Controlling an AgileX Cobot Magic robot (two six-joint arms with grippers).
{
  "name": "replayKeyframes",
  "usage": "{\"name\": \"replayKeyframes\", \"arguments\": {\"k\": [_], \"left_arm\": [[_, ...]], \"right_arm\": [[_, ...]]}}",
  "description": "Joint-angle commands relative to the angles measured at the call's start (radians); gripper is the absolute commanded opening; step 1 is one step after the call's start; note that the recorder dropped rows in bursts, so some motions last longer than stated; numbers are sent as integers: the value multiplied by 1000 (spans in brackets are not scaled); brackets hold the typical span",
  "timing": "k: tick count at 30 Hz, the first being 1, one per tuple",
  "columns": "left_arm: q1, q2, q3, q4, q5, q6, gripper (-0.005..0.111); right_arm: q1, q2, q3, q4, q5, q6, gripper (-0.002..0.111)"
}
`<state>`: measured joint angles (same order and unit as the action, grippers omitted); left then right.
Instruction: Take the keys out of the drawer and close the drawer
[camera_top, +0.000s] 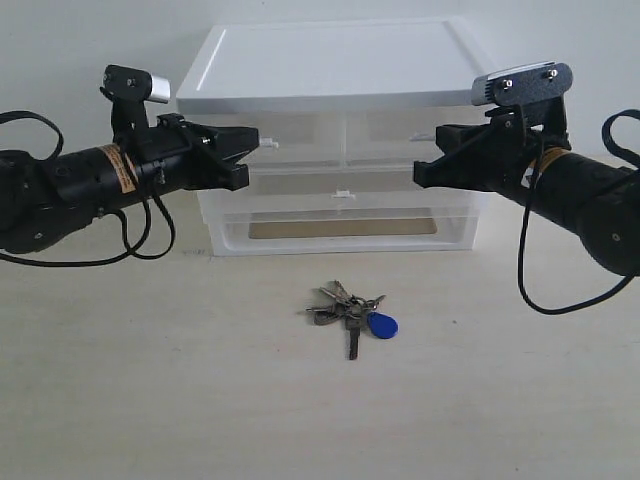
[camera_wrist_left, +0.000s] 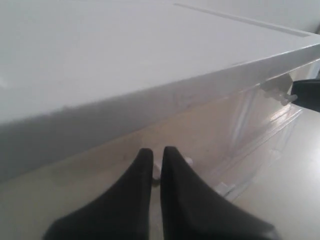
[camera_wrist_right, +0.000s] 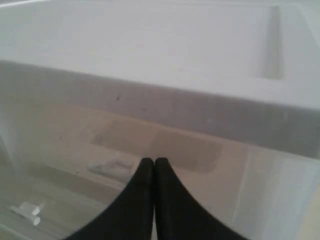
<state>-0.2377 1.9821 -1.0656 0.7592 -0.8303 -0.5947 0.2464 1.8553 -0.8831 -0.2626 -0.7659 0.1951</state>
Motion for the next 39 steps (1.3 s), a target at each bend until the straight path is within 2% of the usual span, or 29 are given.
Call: {"name": "replayKeyframes", "arguments": {"k": [1, 5, 9, 12, 13, 18, 20, 22, 26, 31, 35, 39], "left_arm": [[-3, 72, -71, -19, 38, -41, 4], [-3, 70, -70, 57, 36, -98, 4], [-4, -46, 47, 12, 43, -41, 4], [-4, -198, 203, -4, 40, -12, 4], [-4, -284, 282, -38, 38, 21, 4], [-4, -510, 512, -194, 38, 129, 4], [-4, -665, 609, -276, 44, 191, 4], [-4, -869, 695, -361, 127, 244, 4], [-4, -1224, 804, -403, 261, 244, 4], [-4, -1631, 920, -411, 369, 165, 4], [-4, -1868, 961, -411, 529, 133, 4], [-4, -1982, 962, -411, 692, 58, 4]], "right_arm": [[-7, 12, -26, 12, -6, 3, 0], [-7, 12, -26, 12, -7, -8, 0], [-7, 12, -26, 12, -7, -10, 0], [-7, 12, -24, 10, -7, -10, 0], [-7, 12, -24, 6, -7, -12, 0], [-7, -12, 5, -5, -36, -12, 0], [-7, -46, 33, -5, -53, -8, 0], [-7, -135, 102, -5, -99, 6, 0], [-7, -371, 226, -5, -133, 14, 0], [-7, -707, 380, -7, -124, 75, 0], [-7, -921, 503, -7, -103, 86, 0], [-7, -1081, 593, 17, -53, 86, 0]]}}
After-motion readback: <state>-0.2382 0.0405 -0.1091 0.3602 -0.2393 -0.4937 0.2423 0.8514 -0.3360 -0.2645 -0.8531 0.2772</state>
